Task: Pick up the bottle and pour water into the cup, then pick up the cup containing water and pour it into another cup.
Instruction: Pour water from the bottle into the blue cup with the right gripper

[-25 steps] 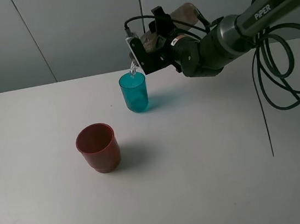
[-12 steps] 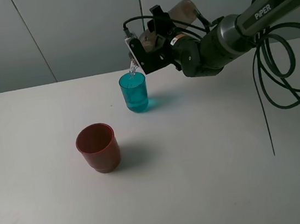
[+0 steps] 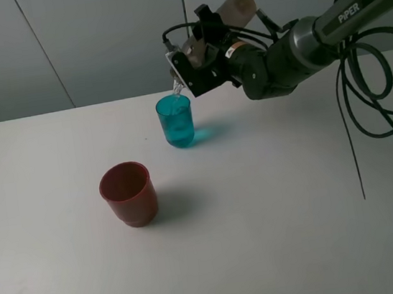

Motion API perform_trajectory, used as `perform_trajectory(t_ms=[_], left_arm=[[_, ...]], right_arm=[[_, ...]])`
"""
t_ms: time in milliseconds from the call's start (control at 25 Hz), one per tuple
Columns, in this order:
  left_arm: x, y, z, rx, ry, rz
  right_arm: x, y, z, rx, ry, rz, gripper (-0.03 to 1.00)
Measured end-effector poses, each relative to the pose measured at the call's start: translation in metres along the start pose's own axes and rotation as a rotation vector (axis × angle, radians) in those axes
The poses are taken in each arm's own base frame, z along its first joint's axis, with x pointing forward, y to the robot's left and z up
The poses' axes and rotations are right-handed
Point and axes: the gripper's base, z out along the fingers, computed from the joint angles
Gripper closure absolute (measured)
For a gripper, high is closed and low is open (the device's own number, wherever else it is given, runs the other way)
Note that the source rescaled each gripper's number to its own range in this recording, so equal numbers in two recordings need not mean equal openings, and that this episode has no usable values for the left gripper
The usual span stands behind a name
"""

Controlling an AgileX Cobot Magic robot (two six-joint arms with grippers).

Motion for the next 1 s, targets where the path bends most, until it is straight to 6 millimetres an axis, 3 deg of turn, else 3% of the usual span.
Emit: perform_trajectory(t_ms=[1000], left_arm=[[0.0,0.0,0.0,0.0,0.0,-0.002]], right_arm=[[-0.011,-0.002,0.001,0.073,-0.107,-0.149,0.96]])
